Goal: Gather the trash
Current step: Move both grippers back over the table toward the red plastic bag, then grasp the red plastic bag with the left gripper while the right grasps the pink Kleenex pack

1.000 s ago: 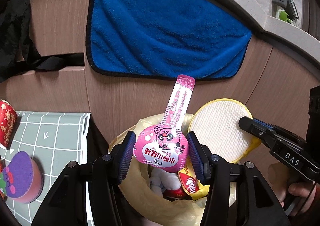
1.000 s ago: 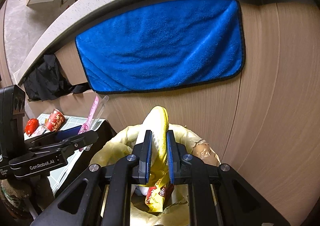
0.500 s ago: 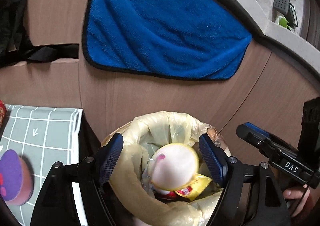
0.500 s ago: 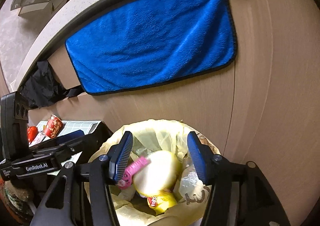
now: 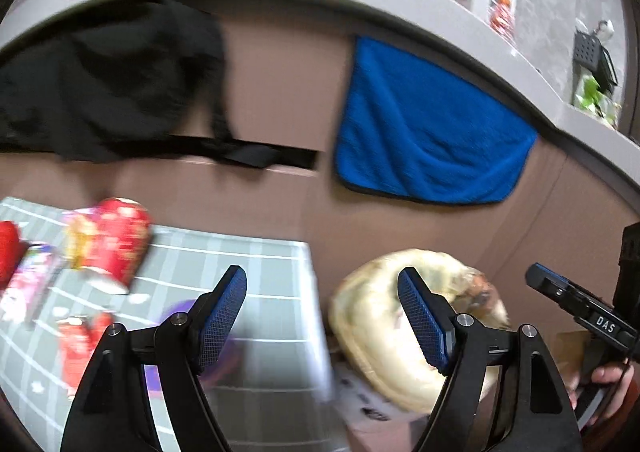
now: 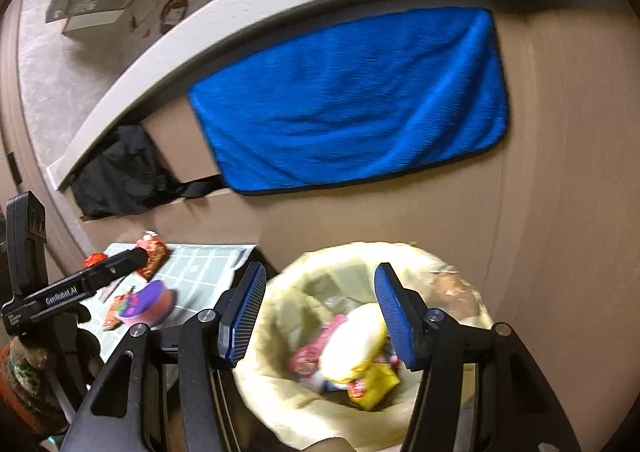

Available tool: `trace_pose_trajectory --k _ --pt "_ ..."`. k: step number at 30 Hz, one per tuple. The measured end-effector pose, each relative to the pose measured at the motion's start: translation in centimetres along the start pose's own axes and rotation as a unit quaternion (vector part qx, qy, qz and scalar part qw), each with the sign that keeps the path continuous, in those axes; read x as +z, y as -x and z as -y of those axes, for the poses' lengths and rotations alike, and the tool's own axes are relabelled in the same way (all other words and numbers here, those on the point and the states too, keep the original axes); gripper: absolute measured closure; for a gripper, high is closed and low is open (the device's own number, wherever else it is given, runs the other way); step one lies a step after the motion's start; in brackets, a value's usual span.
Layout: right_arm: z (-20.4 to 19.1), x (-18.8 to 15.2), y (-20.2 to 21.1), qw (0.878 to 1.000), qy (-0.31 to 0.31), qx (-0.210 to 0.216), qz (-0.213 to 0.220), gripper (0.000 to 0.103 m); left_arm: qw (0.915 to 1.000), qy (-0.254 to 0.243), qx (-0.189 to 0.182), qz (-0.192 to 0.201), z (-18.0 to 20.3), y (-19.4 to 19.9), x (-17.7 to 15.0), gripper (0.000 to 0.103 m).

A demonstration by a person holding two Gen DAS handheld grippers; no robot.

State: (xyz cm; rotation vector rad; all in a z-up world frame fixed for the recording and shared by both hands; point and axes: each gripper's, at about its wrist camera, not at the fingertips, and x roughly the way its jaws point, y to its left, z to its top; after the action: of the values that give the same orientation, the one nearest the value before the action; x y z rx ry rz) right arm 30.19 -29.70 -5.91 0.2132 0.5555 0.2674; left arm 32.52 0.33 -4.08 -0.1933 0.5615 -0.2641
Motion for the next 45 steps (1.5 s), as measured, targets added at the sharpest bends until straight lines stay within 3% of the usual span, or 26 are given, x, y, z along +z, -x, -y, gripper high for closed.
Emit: trace_pose_trajectory --k 8,12,14,17,24,29,33,36,38,41,45 --pt "-5.6 -1.3 -2.1 0.998 0.018 0.049 -0.029 0.048 0.9955 0.041 0.084 0.018 -11.7 4.0 0.2 0.025" --pt "-8.4 -2.3 -4.0 0.996 0.023 0.067 -0.058 0.048 0.9878 0.054 0.143 0.030 -18.8 4.8 0.4 0.025" --pt "-9.7 -2.7 -5.0 0.995 0.022 0.073 -0.071 0.048 0.9815 0.063 0.179 0.023 -22.9 4.7 0.6 0.025" --pt "-11.8 -3.2 -6.0 0.993 0.025 0.077 -0.084 0.048 0.9733 0.101 0.206 0.017 -28.3 5.2 0.8 0.025" --pt "-16.3 -4.2 -7.9 0.990 0.043 0.084 -0.102 0.048 0.9438 0.254 0.212 0.010 -39.2 4.6 0.2 0.025" --pt "-18.7 -4.7 -9.4 0.986 0.060 0.090 -0.123 0.048 0.9380 0.290 0.190 -0.007 -41.5 2.7 -0.6 0.025" --pt "-20.7 -4.5 -10.2 0.984 0.082 0.095 -0.128 0.048 0.9265 0.333 0.175 -0.011 -42.1 2.4 -1.0 0.026" --pt "-22.1 -4.2 -10.7 0.983 0.088 0.102 -0.126 0.048 0.9200 0.365 0.140 -0.028 -42.2 1.6 -1.6 0.029" --pt "-22.9 -4.1 -11.1 0.982 0.087 0.107 -0.126 0.048 0.9224 0.362 0.130 -0.031 -41.8 1.6 -1.8 0.032" --pt "-24.1 -4.4 -11.7 0.980 0.093 0.114 -0.133 0.048 0.9333 0.337 0.120 -0.034 -40.8 2.2 -1.7 0.040" --pt "-25.6 -4.7 -11.9 0.978 0.108 0.118 -0.138 0.048 0.9430 0.312 0.107 -0.046 -38.8 3.6 -2.6 0.041"
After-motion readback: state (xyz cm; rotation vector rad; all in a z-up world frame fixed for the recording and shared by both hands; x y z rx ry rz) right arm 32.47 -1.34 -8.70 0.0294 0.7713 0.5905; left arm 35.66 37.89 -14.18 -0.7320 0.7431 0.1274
